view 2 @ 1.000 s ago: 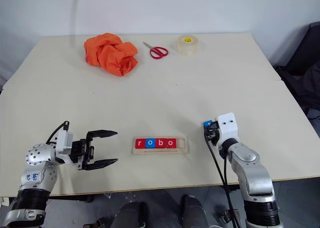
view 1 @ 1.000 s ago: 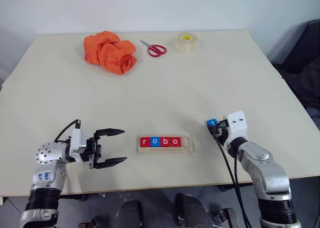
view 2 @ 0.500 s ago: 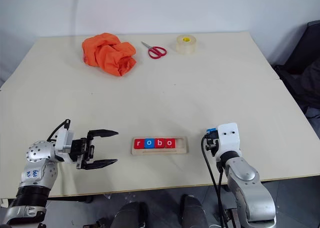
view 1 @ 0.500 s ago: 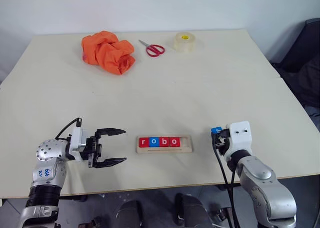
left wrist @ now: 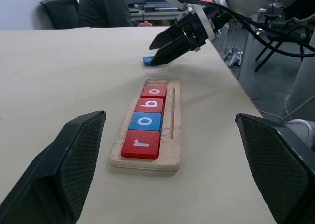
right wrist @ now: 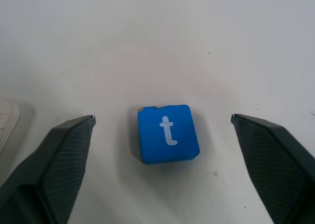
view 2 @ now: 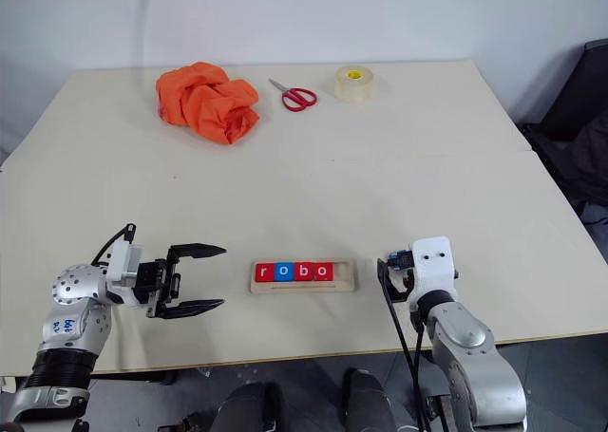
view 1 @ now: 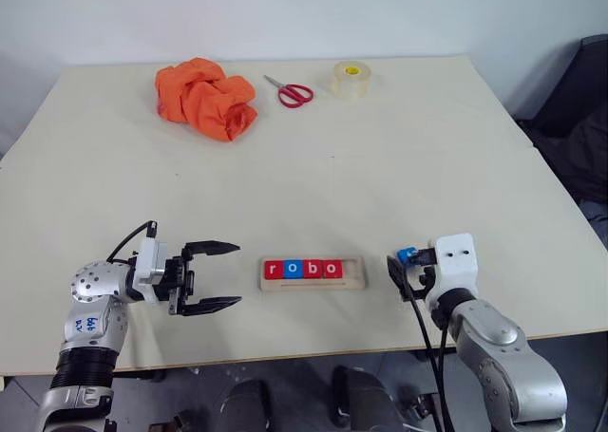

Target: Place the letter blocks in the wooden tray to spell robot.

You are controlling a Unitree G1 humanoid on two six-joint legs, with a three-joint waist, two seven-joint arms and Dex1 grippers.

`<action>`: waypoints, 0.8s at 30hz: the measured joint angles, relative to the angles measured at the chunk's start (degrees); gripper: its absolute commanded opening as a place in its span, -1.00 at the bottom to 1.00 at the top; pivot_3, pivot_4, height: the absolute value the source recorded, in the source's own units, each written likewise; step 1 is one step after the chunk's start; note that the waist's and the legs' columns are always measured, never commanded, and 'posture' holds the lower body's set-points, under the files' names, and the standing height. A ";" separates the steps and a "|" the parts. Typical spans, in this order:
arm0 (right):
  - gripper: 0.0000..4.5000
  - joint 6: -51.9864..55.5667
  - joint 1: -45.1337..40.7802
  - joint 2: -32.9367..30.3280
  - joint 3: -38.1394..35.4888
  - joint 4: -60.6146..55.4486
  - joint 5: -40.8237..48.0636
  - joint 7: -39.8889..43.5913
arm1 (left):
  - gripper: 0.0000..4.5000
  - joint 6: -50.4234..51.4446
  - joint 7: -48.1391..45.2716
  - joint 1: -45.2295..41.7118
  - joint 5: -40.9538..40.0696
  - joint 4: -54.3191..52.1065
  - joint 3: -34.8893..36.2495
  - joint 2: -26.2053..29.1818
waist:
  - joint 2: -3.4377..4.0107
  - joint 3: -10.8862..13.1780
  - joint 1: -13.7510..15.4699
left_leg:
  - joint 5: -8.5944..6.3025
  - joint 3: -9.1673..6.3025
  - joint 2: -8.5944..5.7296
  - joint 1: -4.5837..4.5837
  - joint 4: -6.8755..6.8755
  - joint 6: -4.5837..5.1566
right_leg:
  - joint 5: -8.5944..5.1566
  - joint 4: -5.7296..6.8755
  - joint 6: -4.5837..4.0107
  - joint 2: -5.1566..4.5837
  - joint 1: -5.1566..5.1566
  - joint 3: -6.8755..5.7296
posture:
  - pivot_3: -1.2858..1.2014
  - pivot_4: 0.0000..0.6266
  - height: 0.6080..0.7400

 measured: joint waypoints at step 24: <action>0.99 -35.22 -22.33 -38.89 12.03 36.29 -0.46 54.82 | 1.00 -2.00 6.95 10.80 0.00 -8.30 1.06 -2.77 | -0.03 0.01 -0.01 | -0.01 0.04 0.00 0.04 0.06 0.02 | 0.03 -0.07 0.06 -0.01 0.04 -0.02 | 0.03 -0.52 1.00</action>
